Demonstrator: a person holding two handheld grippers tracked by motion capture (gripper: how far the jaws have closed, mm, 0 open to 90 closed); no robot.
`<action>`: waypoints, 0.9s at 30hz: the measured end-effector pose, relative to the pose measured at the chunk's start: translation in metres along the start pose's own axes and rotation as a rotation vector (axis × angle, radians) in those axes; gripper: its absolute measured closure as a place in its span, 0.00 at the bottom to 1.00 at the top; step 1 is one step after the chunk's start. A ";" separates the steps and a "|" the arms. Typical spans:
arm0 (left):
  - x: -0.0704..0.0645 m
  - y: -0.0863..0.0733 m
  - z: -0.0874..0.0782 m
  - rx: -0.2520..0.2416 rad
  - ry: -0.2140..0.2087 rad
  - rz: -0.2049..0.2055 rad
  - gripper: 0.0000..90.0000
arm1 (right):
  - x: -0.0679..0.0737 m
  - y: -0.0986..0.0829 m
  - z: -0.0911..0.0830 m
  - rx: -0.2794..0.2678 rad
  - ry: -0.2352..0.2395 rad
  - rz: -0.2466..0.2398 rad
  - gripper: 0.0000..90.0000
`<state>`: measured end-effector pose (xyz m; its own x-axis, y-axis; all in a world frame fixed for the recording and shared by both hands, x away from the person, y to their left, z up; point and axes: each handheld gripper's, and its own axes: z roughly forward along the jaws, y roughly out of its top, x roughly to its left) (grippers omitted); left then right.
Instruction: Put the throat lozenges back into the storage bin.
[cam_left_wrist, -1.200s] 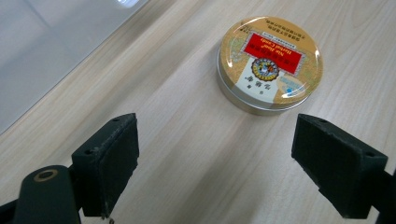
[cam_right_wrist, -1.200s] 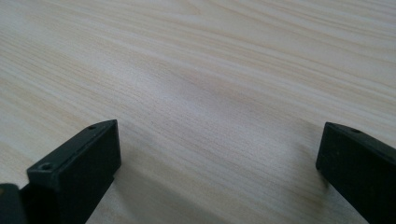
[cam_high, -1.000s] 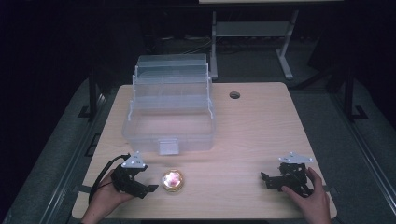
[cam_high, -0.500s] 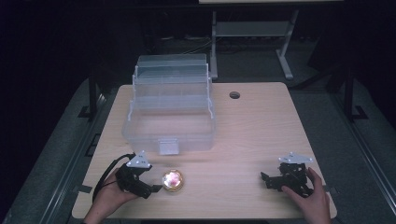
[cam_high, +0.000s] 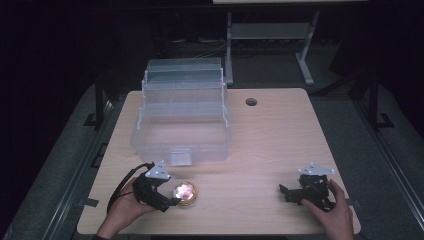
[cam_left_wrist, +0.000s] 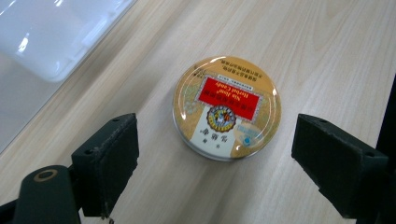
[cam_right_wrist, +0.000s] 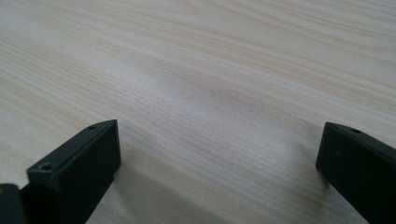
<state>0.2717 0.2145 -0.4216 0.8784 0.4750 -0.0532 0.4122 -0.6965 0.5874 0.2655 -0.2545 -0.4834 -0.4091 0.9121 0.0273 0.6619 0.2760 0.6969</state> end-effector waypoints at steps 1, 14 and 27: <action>0.000 0.001 0.001 -0.002 -0.001 0.003 0.16 | 0.000 0.000 0.000 0.000 0.000 0.000 0.00; -0.004 0.013 0.009 0.012 -0.024 0.033 0.16 | 0.000 0.000 0.000 0.000 0.000 0.000 0.00; -0.004 0.025 0.019 0.052 -0.045 0.051 0.16 | 0.000 0.000 0.000 0.000 0.000 0.000 0.00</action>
<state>0.2833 0.1856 -0.4223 0.9081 0.4143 -0.0612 0.3776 -0.7469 0.5473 0.2655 -0.2545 -0.4834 -0.4091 0.9121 0.0273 0.6619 0.2760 0.6969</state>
